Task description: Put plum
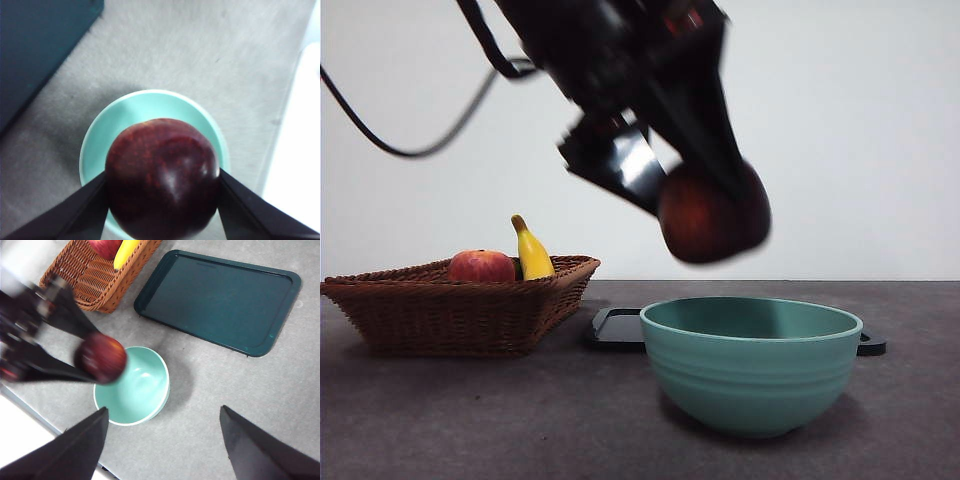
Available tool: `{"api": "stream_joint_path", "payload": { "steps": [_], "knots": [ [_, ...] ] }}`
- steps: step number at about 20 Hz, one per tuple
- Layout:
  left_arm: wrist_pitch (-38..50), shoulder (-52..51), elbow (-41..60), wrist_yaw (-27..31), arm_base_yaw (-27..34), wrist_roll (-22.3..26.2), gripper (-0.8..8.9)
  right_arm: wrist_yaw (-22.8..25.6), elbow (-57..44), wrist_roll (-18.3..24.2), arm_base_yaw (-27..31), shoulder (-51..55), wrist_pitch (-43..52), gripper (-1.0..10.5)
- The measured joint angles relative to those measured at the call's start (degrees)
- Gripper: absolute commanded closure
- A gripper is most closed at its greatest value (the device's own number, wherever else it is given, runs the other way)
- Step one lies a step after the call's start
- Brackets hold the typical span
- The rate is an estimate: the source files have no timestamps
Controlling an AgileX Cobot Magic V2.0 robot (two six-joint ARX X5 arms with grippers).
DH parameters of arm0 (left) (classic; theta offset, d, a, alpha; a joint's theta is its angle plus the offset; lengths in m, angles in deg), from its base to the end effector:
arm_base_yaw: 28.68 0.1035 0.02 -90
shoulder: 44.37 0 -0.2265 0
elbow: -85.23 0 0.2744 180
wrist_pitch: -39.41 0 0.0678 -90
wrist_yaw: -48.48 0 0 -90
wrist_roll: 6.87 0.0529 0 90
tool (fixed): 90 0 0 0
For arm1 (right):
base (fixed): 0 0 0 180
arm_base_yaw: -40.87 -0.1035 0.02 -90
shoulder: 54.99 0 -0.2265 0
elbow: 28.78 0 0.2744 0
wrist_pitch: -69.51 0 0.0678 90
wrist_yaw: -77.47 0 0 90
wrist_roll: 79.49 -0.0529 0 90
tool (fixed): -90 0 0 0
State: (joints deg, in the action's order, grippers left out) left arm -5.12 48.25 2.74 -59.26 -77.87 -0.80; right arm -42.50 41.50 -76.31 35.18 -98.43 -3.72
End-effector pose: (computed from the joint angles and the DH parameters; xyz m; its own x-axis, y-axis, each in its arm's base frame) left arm 0.2289 -0.2897 0.1851 0.1294 -0.6161 -0.7769 0.8878 0.4210 -0.1860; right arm 0.1753 0.0440 0.3009 0.5450 0.5563 -0.6272 -0.4681 0.8226 0.3229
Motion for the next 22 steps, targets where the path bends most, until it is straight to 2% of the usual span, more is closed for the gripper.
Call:
{"api": "stream_joint_path", "payload": {
  "steps": [7, 14, 18, 22],
  "knots": [
    [3.7, 8.0, 0.0, 7.3, -4.5, 3.6, 5.72, 0.0, 0.0, 0.0, 0.0, 0.0, 0.0, 5.9],
    [4.4, 11.2, 0.0, 9.3, -5.4, 6.6, 5.62, 0.0, 0.0, 0.0, 0.0, 0.0, 0.0, 5.9],
    [4.4, 11.2, 0.0, 9.4, -5.9, 6.7, 4.34, 0.0, 0.0, 0.0, 0.0, 0.0, 0.0, 5.9],
    [4.5, 11.2, 0.0, 9.5, -6.3, 6.7, 4.34, 0.0, 0.0, 0.0, 0.0, 0.0, 0.0, 5.9]
  ]
}}
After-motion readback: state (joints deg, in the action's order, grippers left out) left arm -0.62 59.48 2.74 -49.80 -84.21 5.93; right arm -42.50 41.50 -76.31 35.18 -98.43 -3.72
